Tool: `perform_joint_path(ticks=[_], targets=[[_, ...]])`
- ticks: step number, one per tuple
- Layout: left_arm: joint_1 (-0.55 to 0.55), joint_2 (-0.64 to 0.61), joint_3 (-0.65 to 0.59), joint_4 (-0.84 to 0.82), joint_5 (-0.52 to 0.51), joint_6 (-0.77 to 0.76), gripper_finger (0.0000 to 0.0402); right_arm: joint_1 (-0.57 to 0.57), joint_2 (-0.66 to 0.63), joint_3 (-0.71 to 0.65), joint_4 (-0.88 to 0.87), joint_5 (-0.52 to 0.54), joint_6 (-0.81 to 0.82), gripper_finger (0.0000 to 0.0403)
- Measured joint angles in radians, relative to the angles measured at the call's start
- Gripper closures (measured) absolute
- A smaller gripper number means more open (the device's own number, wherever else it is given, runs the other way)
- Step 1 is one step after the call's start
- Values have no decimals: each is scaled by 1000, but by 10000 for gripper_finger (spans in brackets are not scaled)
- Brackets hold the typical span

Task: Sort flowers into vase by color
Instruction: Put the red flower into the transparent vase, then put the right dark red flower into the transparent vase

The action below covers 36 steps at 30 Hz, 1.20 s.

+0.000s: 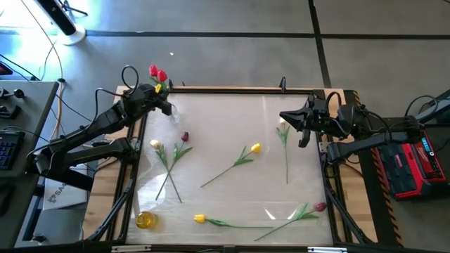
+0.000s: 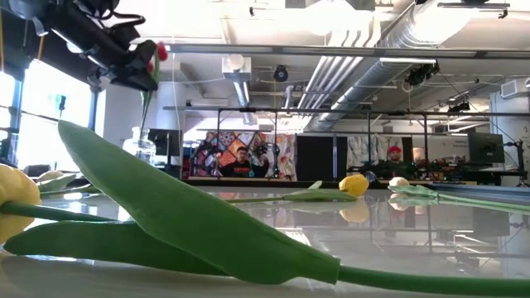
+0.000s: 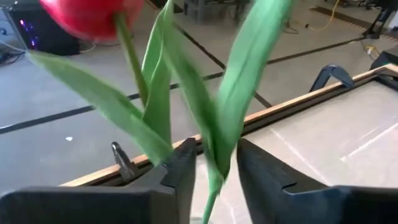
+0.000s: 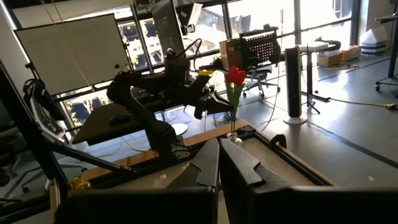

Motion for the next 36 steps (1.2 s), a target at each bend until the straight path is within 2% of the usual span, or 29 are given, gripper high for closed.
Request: perform_joint_path(ticks=[9, 20, 29, 36], targets=[[7, 0, -61, 24, 1, -16, 231, 0, 0, 0, 0, 0, 0, 402], [7, -48, -52, 15, 20, -7, 217, 0, 0, 0, 0, 0, 0, 402], [4, -66, 131, -133, 20, 115, 217, 0, 0, 0, 0, 0, 0, 402], [-56, -55, 274, -216, 58, 167, 217, 0, 0, 0, 0, 0, 0, 402]])
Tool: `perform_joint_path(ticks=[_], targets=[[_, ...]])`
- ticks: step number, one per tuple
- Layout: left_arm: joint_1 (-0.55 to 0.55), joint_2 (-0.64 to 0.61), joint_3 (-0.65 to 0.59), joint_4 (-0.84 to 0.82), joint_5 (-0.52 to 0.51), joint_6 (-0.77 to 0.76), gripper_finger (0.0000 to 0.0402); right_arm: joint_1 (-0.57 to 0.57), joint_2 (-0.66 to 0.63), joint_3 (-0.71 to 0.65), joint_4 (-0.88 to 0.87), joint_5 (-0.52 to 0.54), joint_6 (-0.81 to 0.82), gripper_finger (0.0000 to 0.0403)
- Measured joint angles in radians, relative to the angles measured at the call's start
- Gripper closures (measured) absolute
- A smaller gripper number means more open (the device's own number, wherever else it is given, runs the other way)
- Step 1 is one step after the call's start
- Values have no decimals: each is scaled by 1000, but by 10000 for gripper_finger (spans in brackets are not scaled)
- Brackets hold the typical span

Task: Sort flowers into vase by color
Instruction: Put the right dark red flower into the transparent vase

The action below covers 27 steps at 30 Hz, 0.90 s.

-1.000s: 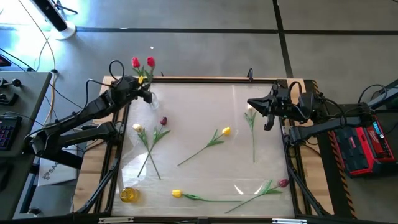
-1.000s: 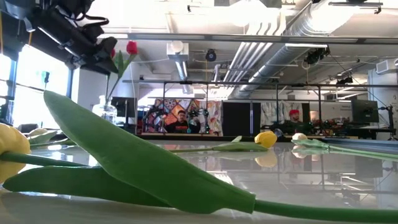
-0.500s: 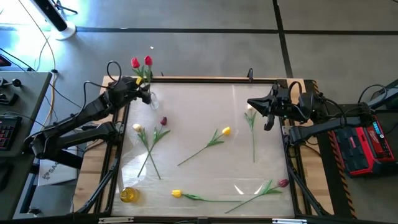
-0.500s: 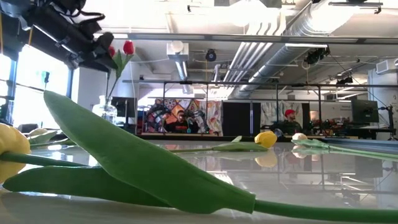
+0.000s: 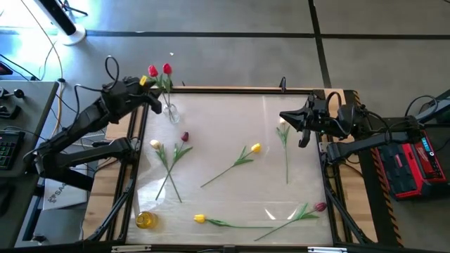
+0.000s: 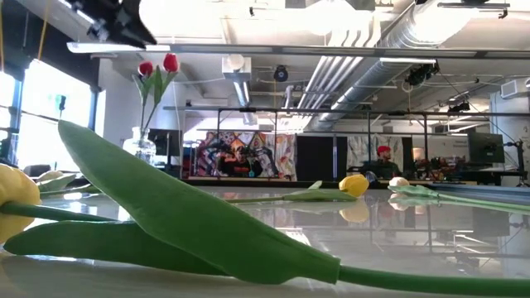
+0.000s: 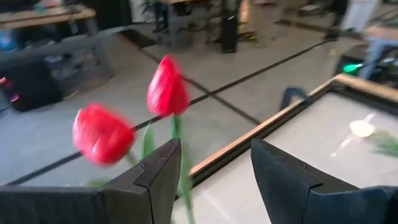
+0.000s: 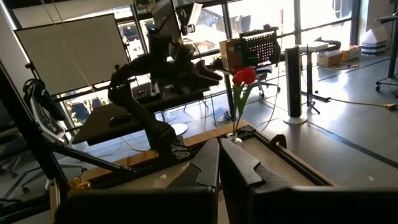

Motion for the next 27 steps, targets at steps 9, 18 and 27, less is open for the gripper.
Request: perform_joint_path(ticks=[9, 18, 27], targets=[[-128, 139, 188, -32, 59, 9, 217, 0, 0, 0, 0, 0, 0, 402], [-280, 334, 284, 118, 104, 25, 217, 0, 0, 0, 0, 0, 0, 402], [-391, 552, 345, 328, 268, 0, 217, 0, 0, 0, 0, 0, 0, 402]])
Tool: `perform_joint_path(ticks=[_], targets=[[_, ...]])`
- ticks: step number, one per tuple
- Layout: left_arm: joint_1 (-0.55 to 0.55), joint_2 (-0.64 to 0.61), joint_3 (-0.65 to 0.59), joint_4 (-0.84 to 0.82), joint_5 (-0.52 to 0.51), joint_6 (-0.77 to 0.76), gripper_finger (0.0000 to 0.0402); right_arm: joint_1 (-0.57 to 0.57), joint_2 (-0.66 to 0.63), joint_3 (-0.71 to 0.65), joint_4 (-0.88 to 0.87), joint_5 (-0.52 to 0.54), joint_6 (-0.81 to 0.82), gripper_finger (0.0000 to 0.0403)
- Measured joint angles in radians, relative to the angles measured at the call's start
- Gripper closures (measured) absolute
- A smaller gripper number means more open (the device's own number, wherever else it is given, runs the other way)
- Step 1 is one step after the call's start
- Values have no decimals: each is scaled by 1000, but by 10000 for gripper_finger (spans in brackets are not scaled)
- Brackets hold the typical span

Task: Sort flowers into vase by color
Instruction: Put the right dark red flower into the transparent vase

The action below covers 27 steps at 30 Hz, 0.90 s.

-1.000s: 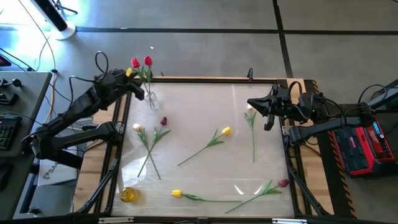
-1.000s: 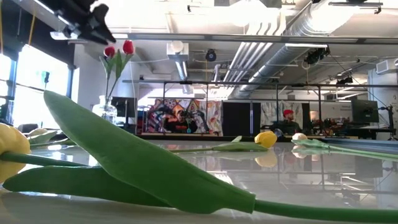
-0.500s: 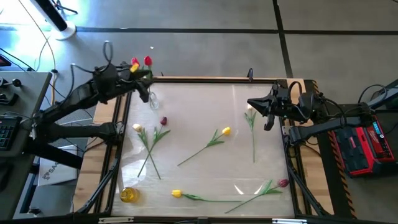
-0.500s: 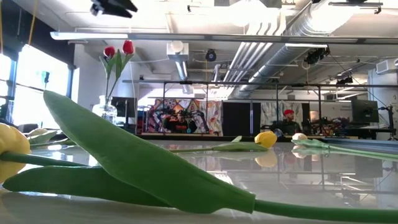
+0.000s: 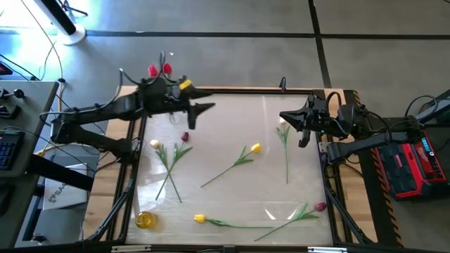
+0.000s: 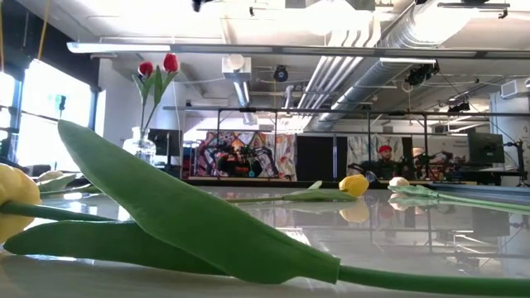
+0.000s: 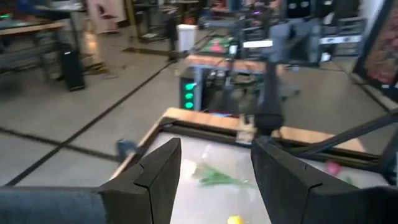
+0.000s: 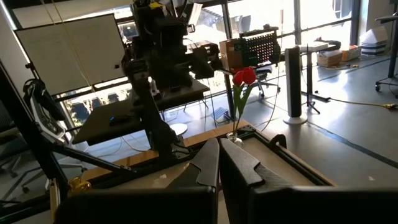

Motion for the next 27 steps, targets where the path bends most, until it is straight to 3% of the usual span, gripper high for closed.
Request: perform_joint_path(ticks=[3, 10, 18, 27], targets=[[-11, 61, 17, 59, 37, -1, 218, 0, 0, 0, 0, 0, 0, 402], [-26, 190, 20, 277, 259, -20, 218, 0, 0, 0, 0, 0, 0, 402], [-59, 293, 19, 401, 245, 0, 218, 0, 0, 0, 0, 0, 0, 402], [-62, 291, 19, 431, 244, 2, 218, 0, 0, 0, 0, 0, 0, 402]])
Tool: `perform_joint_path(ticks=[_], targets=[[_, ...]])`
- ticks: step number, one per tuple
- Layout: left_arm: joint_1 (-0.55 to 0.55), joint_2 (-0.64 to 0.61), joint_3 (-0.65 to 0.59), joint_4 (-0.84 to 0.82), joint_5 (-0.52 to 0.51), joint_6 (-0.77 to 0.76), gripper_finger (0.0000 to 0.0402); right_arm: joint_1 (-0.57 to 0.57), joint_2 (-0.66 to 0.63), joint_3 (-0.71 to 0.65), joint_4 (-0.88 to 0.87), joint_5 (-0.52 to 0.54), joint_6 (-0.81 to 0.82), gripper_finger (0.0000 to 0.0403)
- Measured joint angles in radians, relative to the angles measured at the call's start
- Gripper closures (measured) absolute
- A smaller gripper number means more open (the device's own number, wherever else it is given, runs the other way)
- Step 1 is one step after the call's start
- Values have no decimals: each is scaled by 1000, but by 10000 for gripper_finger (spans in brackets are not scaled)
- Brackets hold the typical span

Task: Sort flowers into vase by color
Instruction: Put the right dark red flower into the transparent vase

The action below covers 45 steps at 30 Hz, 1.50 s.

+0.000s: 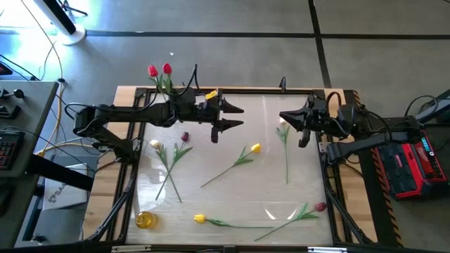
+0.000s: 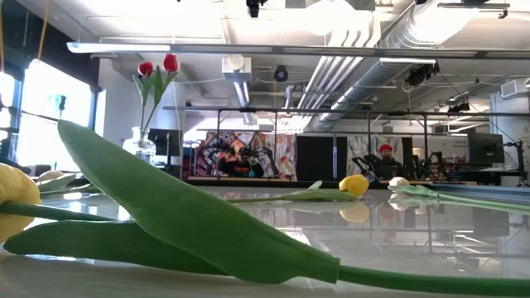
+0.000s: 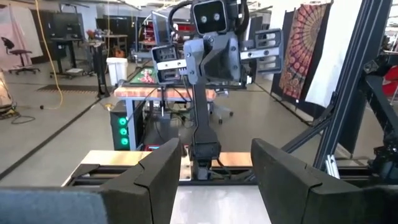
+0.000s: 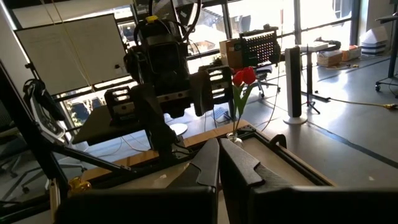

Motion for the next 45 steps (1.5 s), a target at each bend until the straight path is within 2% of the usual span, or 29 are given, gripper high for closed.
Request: perform_joint_path(ticks=[17, 24, 37, 40, 45], targets=[[5, -1, 0, 3, -7, -4, 218, 0, 0, 0, 0, 0, 0, 402], [5, -1, 0, 0, -6, -80, 218, 0, 2, 0, 0, 0, 0, 402], [5, -1, 0, -11, -6, -81, 218, 0, 15, 0, -5, 11, 30, 402], [4, -1, 0, -11, -5, -81, 218, 0, 38, 2, -68, 58, 91, 402], [4, -1, 0, -11, -5, -80, 218, 0, 80, 2, -251, 171, 309, 402]])
